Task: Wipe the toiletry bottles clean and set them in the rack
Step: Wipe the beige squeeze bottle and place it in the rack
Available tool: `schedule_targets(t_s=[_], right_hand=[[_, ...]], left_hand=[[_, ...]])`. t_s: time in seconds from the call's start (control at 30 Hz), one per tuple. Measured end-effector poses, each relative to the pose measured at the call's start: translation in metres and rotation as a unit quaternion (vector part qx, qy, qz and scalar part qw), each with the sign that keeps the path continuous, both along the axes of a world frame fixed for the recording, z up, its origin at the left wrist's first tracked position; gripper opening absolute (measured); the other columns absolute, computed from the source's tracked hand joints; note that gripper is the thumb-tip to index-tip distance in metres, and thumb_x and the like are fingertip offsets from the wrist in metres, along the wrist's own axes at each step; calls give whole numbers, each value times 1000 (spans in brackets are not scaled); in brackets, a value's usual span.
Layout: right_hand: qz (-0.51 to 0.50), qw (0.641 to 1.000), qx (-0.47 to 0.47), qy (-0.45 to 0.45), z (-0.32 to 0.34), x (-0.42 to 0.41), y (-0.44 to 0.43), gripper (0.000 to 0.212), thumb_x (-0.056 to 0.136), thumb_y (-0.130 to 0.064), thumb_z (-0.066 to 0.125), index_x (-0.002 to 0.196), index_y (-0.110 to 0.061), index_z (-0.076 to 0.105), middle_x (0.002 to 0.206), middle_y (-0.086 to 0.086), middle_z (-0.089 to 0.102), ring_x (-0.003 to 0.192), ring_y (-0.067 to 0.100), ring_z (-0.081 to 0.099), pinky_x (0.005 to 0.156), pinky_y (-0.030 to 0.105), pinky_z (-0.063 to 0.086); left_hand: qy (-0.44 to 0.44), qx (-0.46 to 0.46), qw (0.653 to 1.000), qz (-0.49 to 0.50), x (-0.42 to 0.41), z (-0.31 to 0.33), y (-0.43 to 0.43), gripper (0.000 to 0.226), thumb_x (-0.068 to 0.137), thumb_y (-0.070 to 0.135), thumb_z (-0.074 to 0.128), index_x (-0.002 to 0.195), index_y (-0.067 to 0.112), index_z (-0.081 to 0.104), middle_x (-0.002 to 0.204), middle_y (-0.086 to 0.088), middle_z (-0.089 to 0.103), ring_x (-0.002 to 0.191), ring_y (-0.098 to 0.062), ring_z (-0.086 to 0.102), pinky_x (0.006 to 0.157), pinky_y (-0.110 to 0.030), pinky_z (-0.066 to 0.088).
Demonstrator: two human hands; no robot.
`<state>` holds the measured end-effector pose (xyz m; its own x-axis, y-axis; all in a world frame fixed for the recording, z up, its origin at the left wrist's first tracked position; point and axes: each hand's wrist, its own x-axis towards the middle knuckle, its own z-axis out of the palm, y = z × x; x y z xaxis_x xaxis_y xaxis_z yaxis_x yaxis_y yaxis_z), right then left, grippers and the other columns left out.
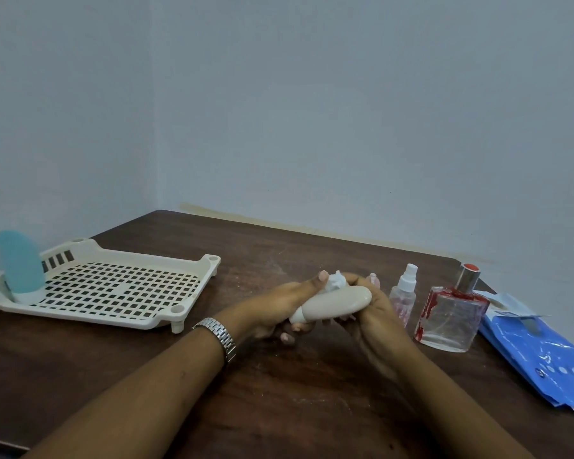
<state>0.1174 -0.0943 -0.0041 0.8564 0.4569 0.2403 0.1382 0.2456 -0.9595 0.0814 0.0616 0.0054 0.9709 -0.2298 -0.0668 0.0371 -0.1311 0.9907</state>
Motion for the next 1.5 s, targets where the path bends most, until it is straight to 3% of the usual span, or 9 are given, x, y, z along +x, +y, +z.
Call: schedule_targets(t_s=[0.17,0.43,0.57,0.7,0.77,0.97,1.13,1.23,1.5], right_hand=[[7,1000,-13,-2,2,1,0,18,96,-8,43,94,-8,61,75,2,66,61,10,60,57,24,50],[4,996,78,39,4,5,2,19,83,-26,52,92,-10,60,84,6,67,76,18,62,62,32,51],[-1,989,133,59,4,10,-1,15,92,-12,47,95,-7,61,90,11,66,84,24,55,65,29,55],[-43,994,98,-35,5,8,-5,21,97,-7,41,93,-12,62,90,2,69,82,11,63,66,21,54],[-104,985,38,-132,4,10,-7,22,95,-6,45,94,-17,64,92,-4,68,83,7,62,63,18,50],[-251,888,-84,-376,-1,12,-10,22,85,-1,62,95,-19,69,98,-5,68,97,-2,59,78,6,43],[-293,857,-121,-406,-8,10,-4,25,79,-4,70,99,-20,70,92,-4,64,88,-8,56,67,2,41],[-299,846,-135,-421,-13,7,3,25,77,-4,72,99,-18,71,85,-9,57,83,-8,53,63,1,38],[-193,886,-144,-396,-15,0,6,30,77,-4,72,96,-27,68,78,-11,56,80,-2,56,65,4,40]], left_hand=[[-28,19,999,26,-2,1,-7,58,95,57,30,83,6,57,41,7,50,34,-4,33,32,-14,27],[-54,20,996,73,1,5,-11,53,98,54,29,86,11,58,39,7,51,32,-5,35,32,-14,28],[-44,22,994,93,3,2,-5,63,94,59,32,82,5,61,42,4,51,33,-6,34,33,-15,27],[-37,25,992,117,6,0,1,71,86,69,37,80,4,64,54,-12,51,38,-11,35,34,-17,28],[-37,19,990,134,6,0,1,66,91,64,35,80,4,61,47,-2,52,35,-8,36,34,-17,29],[-40,-17,981,190,9,-5,-4,59,94,58,36,86,3,55,38,7,48,32,-4,37,32,-15,29],[-45,-83,979,179,11,-8,-12,53,91,60,39,89,10,57,53,0,49,34,-4,36,36,-18,37],[-36,-111,985,128,11,-12,-16,53,90,61,39,105,13,56,57,0,51,38,-4,31,40,-19,41],[-84,-124,978,144,18,-17,-16,64,81,64,40,116,12,49,67,0,54,45,-7,36,43,-21,42]])
